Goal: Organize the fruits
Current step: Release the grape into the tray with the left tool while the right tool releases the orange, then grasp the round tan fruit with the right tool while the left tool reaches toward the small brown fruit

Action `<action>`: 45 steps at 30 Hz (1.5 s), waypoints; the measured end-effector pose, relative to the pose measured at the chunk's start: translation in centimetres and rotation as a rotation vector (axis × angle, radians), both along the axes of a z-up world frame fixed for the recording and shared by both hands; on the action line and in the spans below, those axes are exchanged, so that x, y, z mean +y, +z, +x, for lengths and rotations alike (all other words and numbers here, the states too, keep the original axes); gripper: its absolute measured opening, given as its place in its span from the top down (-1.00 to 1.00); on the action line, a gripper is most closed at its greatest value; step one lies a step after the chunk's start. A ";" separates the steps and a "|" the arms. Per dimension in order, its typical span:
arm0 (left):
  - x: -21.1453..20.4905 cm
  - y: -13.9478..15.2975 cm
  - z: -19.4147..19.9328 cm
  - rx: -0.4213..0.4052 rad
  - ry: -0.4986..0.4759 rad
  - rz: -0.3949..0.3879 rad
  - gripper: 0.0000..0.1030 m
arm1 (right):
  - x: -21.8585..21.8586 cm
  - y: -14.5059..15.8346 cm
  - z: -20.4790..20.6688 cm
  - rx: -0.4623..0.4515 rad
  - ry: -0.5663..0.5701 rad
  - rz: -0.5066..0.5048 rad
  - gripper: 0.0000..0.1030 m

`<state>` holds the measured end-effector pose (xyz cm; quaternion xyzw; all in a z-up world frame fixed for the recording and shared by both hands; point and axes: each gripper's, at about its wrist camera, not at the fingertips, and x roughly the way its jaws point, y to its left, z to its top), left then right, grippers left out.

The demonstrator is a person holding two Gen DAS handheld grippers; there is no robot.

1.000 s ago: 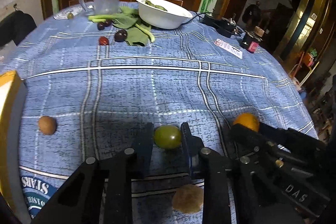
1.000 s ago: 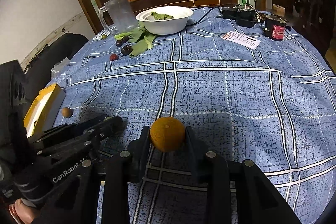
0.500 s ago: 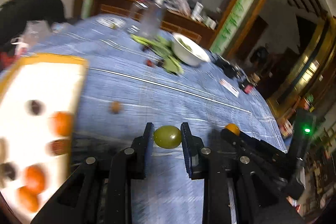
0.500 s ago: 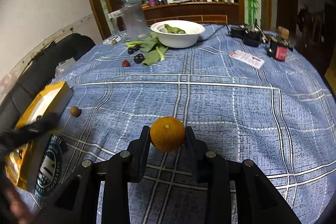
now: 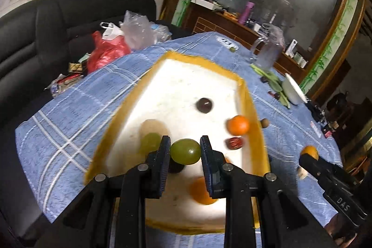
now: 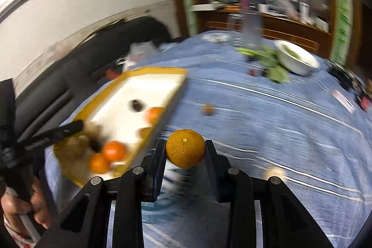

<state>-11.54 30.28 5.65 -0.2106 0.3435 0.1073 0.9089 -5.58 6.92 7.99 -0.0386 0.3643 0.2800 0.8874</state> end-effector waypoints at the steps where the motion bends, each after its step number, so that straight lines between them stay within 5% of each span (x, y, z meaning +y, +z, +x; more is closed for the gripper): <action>1: 0.0 0.1 -0.2 -0.008 -0.002 0.010 0.51 | 1.3 0.0 -0.2 -0.002 0.020 -0.011 0.31; 5: -0.1 0.4 -0.6 -0.010 0.026 0.095 0.51 | 6.5 -0.5 -0.4 0.019 0.101 -0.053 0.31; 11: 1.5 -0.6 -1.5 -0.014 0.007 -0.008 0.50 | 10.9 -3.1 1.3 0.112 0.127 -0.077 0.30; 15: 2.6 -0.4 -2.5 -0.043 0.021 -0.047 0.07 | 12.4 -3.9 1.7 0.124 0.131 -0.093 0.29; 20: 3.2 0.3 -3.3 -0.070 0.031 -0.074 -0.13 | 12.7 -3.4 1.8 0.107 0.115 -0.086 0.00; 24: 3.2 0.7 -3.8 -0.074 0.036 -0.075 -0.15 | 11.9 -2.3 1.8 0.078 0.091 -0.076 -0.02; 35: 0.2 3.1 -5.0 -0.102 -0.004 -0.042 -0.28 | 1.4 0.7 0.8 0.017 -0.061 -0.036 -0.02; 45: -7.2 3.6 -3.1 -0.073 -0.169 0.012 -0.29 | -11.6 -0.7 1.0 0.059 -0.291 -0.019 -0.01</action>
